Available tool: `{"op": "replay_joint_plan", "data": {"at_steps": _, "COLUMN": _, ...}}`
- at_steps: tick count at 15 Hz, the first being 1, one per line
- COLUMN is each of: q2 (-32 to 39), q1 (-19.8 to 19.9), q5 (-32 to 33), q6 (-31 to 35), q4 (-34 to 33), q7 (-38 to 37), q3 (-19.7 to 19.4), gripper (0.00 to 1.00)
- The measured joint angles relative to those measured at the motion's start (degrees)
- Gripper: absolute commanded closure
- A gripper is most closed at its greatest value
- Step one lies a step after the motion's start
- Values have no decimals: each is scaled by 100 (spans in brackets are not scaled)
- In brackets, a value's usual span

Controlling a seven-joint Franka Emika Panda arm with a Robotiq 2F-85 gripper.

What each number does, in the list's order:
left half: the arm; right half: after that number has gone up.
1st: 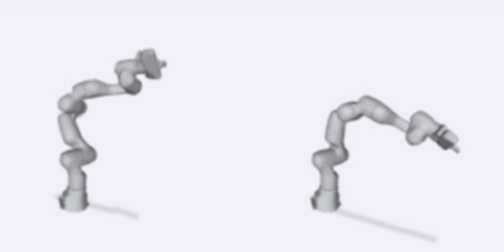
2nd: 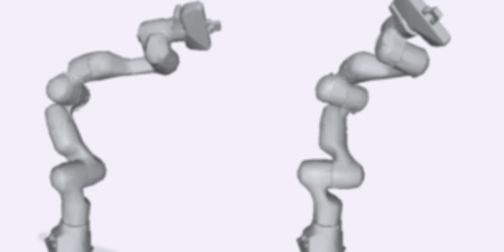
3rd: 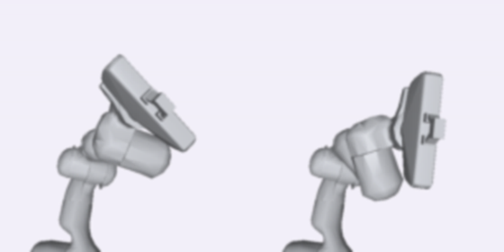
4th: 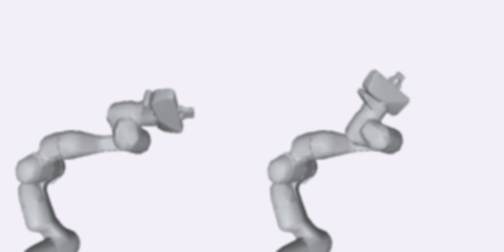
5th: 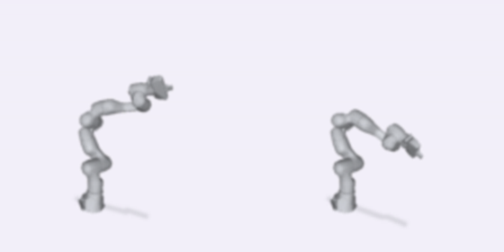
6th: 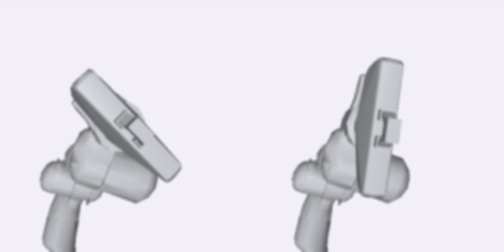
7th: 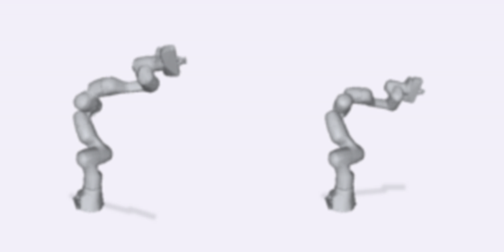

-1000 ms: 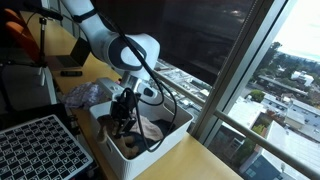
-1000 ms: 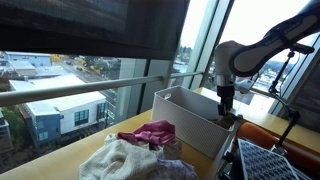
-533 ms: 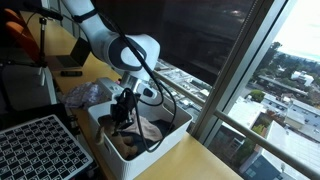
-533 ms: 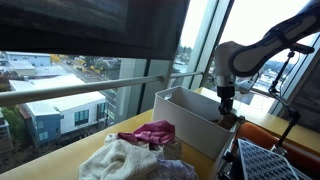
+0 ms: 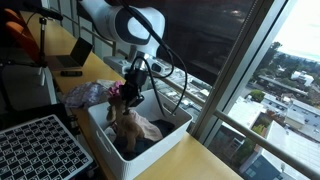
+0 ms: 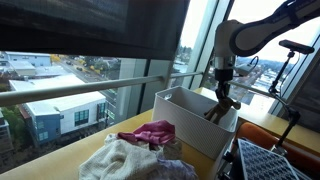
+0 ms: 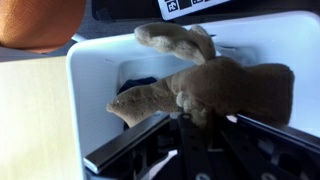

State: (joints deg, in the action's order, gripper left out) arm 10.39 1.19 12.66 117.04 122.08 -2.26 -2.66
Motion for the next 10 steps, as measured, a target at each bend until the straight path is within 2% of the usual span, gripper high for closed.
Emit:
{"op": "replay_joint_plan", "data": {"at_steps": 5, "q2": -589, "q1": -325, "q5": -211, "q6": -614, "q4": -759, "q7": -7, "q3": 374, "gripper": 98}}
{"op": "replay_joint_plan", "data": {"at_steps": 10, "q2": -669, "q1": -999, "q5": -386, "q6": -844, "q4": -1459, "q7": -200, "q3": 1041, "gripper": 98}}
